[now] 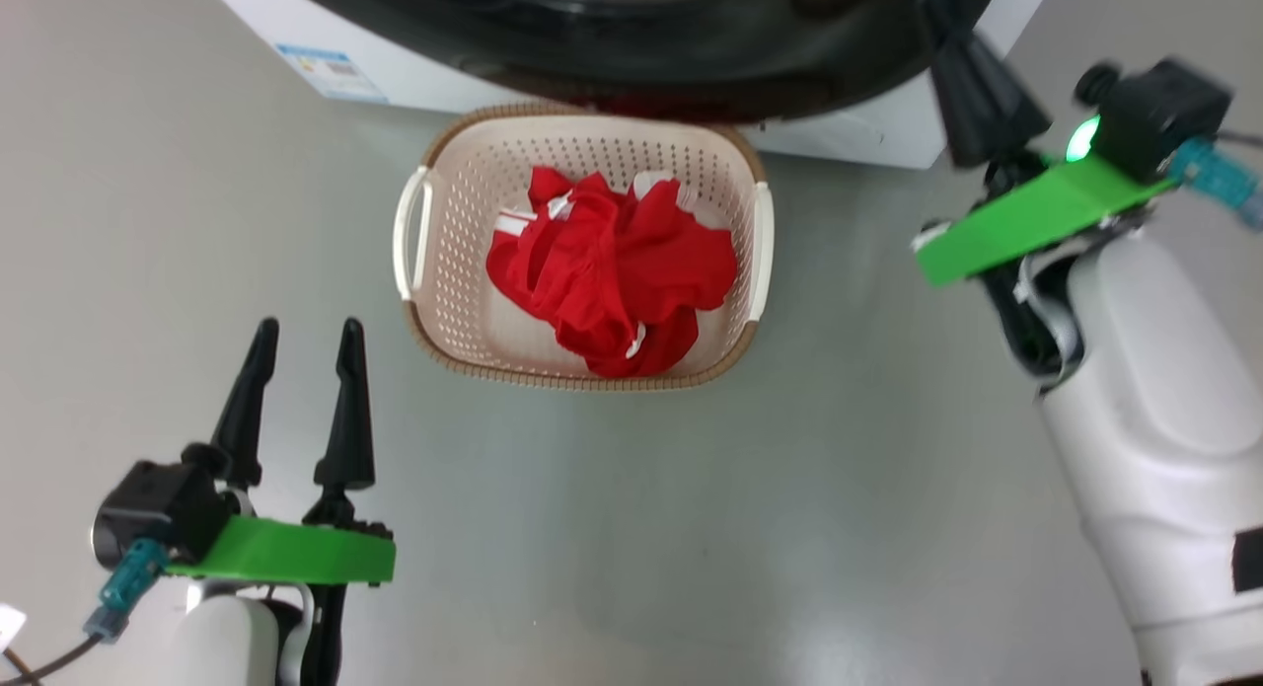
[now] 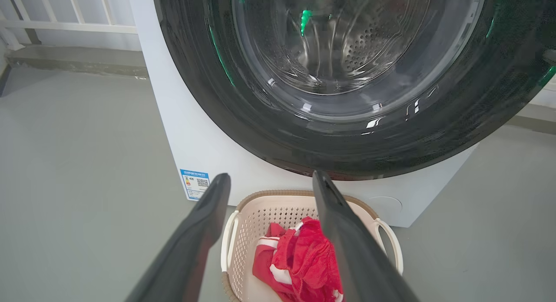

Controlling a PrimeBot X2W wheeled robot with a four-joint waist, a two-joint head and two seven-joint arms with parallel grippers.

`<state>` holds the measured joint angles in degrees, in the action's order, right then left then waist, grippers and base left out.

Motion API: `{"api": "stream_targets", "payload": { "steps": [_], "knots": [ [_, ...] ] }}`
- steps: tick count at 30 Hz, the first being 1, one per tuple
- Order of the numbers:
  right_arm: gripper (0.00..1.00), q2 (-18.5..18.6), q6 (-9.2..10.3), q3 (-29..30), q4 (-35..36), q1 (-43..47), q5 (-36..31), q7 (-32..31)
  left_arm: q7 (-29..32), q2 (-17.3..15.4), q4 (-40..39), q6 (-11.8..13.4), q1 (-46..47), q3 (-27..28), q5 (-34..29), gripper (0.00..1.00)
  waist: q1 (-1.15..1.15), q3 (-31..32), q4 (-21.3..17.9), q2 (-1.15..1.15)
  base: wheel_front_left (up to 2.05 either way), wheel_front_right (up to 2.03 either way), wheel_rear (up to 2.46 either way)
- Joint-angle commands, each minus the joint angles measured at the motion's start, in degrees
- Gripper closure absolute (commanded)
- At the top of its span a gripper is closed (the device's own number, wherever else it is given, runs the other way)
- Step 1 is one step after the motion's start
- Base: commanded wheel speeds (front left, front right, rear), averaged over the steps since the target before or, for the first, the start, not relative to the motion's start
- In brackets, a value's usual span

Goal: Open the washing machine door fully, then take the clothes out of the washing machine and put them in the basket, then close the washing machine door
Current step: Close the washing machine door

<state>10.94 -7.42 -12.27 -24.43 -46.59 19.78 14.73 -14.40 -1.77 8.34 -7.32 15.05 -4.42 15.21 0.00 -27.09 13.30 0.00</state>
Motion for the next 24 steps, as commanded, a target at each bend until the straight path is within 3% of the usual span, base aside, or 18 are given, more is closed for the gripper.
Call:
{"api": "stream_targets", "payload": {
  "steps": [1, 18, 24],
  "knots": [
    [1.00, -0.78, -0.07, -0.27, 1.10, -1.05, -0.33, 0.27, -0.60, -1.12, -1.44, -0.17, 0.75, 1.65, 0.32, 0.00, 0.00, -1.22, 0.60, 0.00, 0.00, 0.00, 0.00],
    [1.00, -1.59, -0.07, 7.30, -1.18, -12.20, -2.63, 0.27, -0.60, -1.11, -1.74, -0.17, 3.72, 0.05, 1.56, 0.00, 0.00, -5.18, 2.55, 0.00, 0.00, 0.00, 0.00],
    [1.00, -2.50, -0.07, 5.28, -1.21, -9.93, -3.03, 0.27, -0.60, -1.11, -1.03, -0.17, 3.45, 0.14, 1.05, 0.00, 0.00, -3.78, 1.81, 0.00, 0.00, 0.00, 0.00]
  ]
}}
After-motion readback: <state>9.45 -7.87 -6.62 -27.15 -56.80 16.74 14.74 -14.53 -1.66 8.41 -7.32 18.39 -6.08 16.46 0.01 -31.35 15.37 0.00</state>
